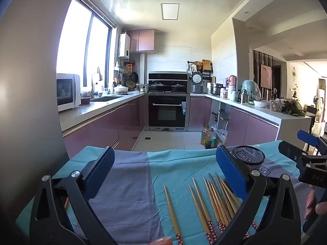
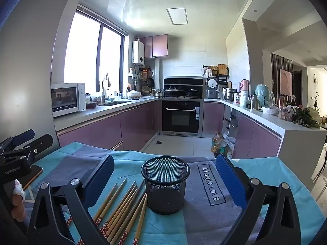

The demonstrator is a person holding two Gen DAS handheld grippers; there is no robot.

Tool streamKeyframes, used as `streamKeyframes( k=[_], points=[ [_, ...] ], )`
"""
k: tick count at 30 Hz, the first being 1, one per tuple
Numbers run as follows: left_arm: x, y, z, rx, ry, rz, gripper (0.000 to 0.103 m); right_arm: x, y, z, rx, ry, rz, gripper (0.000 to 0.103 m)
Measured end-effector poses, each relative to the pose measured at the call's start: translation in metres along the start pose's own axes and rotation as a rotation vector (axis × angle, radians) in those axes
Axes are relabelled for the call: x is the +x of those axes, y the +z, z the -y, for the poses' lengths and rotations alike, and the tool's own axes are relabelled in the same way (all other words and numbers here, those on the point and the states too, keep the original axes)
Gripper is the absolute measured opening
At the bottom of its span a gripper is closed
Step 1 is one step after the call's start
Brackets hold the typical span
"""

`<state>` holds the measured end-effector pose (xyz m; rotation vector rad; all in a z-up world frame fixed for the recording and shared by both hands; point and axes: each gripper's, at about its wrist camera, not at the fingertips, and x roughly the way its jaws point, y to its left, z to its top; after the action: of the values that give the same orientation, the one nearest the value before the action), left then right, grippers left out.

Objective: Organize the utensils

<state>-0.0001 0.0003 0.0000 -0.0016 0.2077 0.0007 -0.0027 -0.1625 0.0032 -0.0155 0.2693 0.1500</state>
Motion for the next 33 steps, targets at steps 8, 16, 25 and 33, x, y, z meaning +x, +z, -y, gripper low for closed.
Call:
streamKeyframes(
  k=[8, 16, 25, 33],
  points=[
    [-0.002, 0.004, 0.0, 0.003, 0.004, 0.014, 0.098, 0.0, 0.002, -0.004, -0.012, 0.002, 0.01, 0.096],
    [-0.002, 0.004, 0.001, 0.004, -0.001, 0.02, 0.098, -0.007, 0.005, -0.003, -0.008, 0.0, 0.023, 0.096],
    [-0.009, 0.002, -0.001, 0.003, -0.006, 0.04, 0.098, -0.007, 0.0, -0.006, -0.007, -0.002, 0.036, 0.096],
    [-0.009, 0.002, -0.001, 0.001, -0.006, 0.044, 0.098, -0.011, 0.0, -0.006, -0.001, -0.003, 0.043, 0.096]
  ],
)
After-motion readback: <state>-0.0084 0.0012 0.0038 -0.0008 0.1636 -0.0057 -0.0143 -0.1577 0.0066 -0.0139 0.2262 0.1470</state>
